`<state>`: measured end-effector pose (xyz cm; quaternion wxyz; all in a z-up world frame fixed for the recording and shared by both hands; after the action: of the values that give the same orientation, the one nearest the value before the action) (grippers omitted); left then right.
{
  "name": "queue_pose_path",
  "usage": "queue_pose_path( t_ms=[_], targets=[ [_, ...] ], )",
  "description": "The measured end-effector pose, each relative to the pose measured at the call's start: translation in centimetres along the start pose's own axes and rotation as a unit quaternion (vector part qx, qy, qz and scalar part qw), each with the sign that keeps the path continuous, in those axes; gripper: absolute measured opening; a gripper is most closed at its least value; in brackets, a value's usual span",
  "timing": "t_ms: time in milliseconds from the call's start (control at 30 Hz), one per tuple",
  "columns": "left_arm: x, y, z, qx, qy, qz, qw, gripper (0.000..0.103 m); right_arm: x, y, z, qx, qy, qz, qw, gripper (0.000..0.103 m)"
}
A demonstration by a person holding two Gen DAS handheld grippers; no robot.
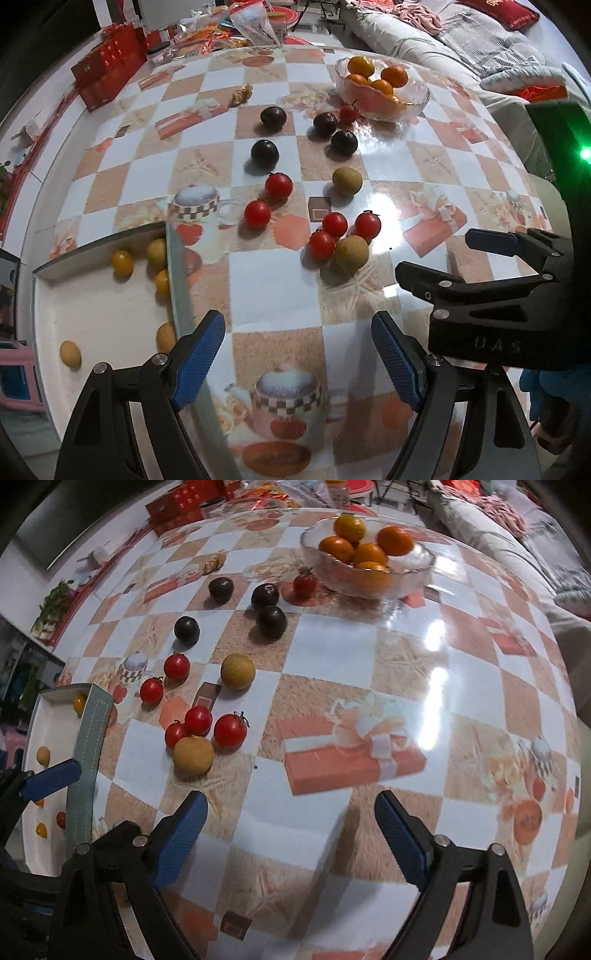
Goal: Organize fruits
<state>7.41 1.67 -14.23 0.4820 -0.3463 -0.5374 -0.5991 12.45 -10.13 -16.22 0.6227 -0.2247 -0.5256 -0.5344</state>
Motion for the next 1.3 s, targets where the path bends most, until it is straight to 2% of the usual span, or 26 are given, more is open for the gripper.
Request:
queue_pose_path(
  t_ms=[100, 133, 167, 433, 600, 700, 733, 767, 1033, 1100, 1167, 1233, 1300],
  targets=[
    [-0.8, 0.4, -0.4, -0.003, 0.002, 0.001, 1.0, 0.082, -0.8, 0.7, 0.1, 0.02, 0.008, 0.005, 1.0, 0.082],
    [-0.9, 0.4, -0.4, -0.004, 0.0, 0.002, 1.0, 0.079, -1.0, 0.8, 0.2, 0.026, 0.012, 0.008, 1.0, 0.076],
    [-1.1, 0.4, -0.5, -0.008, -0.001, 0.004, 1.0, 0.07, -1.2, 0.9, 0.2, 0.032, 0.014, 0.011, 0.999, 0.072],
    [-2.4, 0.4, -0.6, -0.017, -0.004, 0.019, 0.9997, 0.068, -2.7, 1.8, 2.1, 0.097, 0.021, 0.021, 0.995, 0.067],
    [-2.5, 0.7, -1.0, -0.018, -0.004, 0.02, 0.9996, 0.068, -3.2, 2.9, 2.9, 0.11, 0.03, 0.013, 0.993, 0.057],
    [-2.6, 0.9, -1.1, -0.012, -0.004, 0.023, 0.9996, 0.068, -3.4, 3.3, 3.1, 0.114, 0.031, 0.009, 0.993, 0.041],
    [-2.7, 1.0, -1.1, -0.009, -0.005, 0.025, 0.9996, 0.068, -3.4, 3.5, 3.2, 0.113, 0.031, 0.007, 0.993, 0.03],
    [-2.8, 1.1, -1.1, -0.007, -0.006, 0.026, 0.9996, 0.068, -3.4, 3.7, 3.0, 0.107, 0.032, 0.005, 0.994, 0.025],
    [-3.9, 2.0, -1.7, 0.025, -0.01, 0.039, 0.9989, 0.068, -2.1, 3.2, 0.1, 0.06, 0.022, -0.008, 0.998, 0.025],
    [-4.3, 2.3, -1.8, 0.036, -0.006, 0.045, 0.9983, 0.058, -1.8, 3.0, -0.4, 0.051, 0.023, -0.01, 0.998, 0.025],
    [-4.5, 2.8, -1.9, 0.041, 0.0, 0.041, 0.9983, 0.058, -1.5, 2.8, -1.0, 0.04, 0.026, -0.012, 0.999, 0.025],
    [-4.6, 3.2, -1.9, 0.044, 0.009, 0.038, 0.9983, 0.048, -1.2, 2.5, -1.4, 0.033, 0.028, -0.014, 0.999, 0.025],
    [-4.7, 3.4, -1.8, 0.05, 0.013, 0.039, 0.9979, 0.045, -1.1, 2.3, -1.5, 0.027, 0.03, -0.015, 0.999, 0.025]
  ],
)
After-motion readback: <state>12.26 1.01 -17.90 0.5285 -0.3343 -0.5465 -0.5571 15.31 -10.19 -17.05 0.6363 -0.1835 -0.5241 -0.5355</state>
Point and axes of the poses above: each gripper's, at about its wrist camera, not at the fingertips, and x roughly against the way its jaws point, z to its left, y to its top, the point moved 5 cm from there along -x, roughly the way its jaws point, and after that the axes turned 15 degrees about y, right-handed, at the moved point
